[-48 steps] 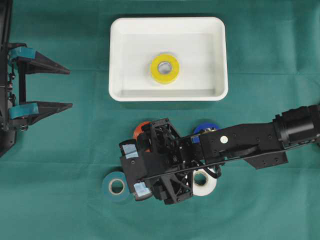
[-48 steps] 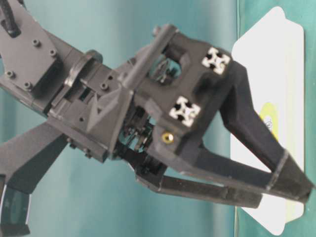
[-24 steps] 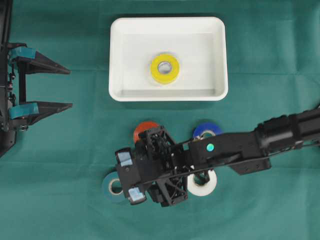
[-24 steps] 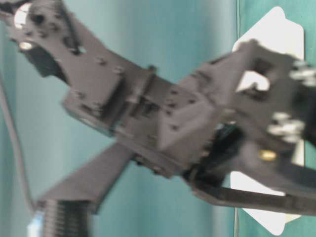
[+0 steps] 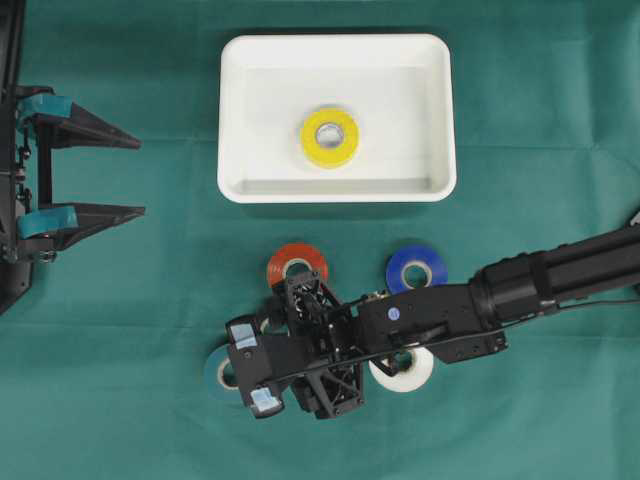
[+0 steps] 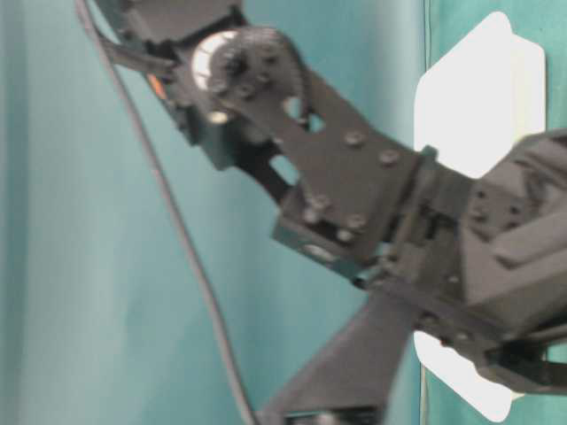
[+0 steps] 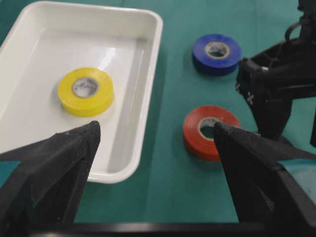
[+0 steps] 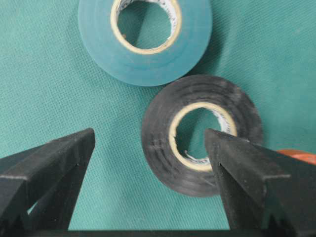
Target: Pick up the tape from a random location and place it into the white case.
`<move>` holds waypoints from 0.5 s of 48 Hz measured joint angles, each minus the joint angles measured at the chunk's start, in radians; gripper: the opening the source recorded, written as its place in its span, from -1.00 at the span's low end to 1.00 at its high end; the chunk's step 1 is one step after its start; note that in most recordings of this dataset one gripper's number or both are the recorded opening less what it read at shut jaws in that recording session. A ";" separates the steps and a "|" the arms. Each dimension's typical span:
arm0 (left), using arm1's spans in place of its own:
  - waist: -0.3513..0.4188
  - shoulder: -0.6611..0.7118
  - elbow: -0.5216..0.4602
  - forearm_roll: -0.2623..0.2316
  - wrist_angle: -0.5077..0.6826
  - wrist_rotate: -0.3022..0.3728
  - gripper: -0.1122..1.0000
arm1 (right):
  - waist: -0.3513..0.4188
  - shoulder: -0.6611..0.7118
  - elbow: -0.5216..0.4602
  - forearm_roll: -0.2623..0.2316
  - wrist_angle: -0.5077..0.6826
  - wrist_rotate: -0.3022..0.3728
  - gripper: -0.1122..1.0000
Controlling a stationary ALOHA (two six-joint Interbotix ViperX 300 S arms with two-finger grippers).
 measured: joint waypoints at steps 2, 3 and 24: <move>0.000 0.000 -0.002 0.000 0.000 0.000 0.92 | 0.000 0.003 0.000 0.000 -0.005 0.000 0.82; 0.000 0.000 0.000 0.000 0.000 0.000 0.92 | 0.000 0.005 0.000 0.000 -0.008 0.002 0.82; 0.000 0.000 0.000 0.000 0.000 0.000 0.92 | -0.003 0.025 0.000 0.000 -0.037 0.003 0.81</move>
